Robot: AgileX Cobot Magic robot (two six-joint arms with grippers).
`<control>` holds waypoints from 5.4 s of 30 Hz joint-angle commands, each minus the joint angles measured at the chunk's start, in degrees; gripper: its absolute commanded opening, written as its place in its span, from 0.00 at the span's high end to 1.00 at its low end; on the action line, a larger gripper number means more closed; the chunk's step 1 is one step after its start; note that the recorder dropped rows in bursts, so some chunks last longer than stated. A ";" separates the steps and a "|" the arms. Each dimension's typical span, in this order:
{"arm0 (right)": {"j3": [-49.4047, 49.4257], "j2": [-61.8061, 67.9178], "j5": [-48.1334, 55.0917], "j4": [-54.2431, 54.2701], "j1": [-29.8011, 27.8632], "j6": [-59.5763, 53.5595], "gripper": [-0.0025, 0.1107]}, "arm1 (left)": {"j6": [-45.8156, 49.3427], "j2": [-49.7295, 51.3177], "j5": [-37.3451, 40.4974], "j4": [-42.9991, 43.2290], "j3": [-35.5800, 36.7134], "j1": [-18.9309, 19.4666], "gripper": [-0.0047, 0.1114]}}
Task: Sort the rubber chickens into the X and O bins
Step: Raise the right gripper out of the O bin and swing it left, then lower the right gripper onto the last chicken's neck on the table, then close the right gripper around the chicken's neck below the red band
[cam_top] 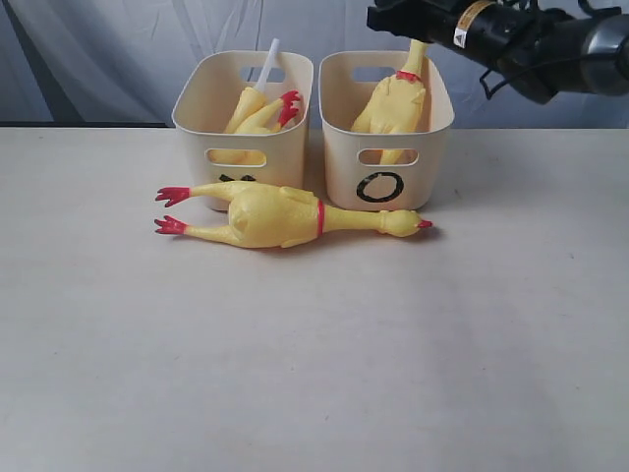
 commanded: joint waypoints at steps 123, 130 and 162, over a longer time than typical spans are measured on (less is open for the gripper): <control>21.46 3.32 47.02 -58.70 23.27 5.05 0.55 | -0.23 -0.29 -0.34 -0.17 0.27 -0.24 0.96; 21.46 4.37 47.99 -58.70 23.27 5.01 0.55 | -0.23 -0.29 -0.34 -0.17 0.27 -0.24 0.96; 21.46 4.27 53.40 -58.47 24.12 4.58 0.99 | -0.23 -0.29 -0.34 -0.17 0.27 -0.24 0.96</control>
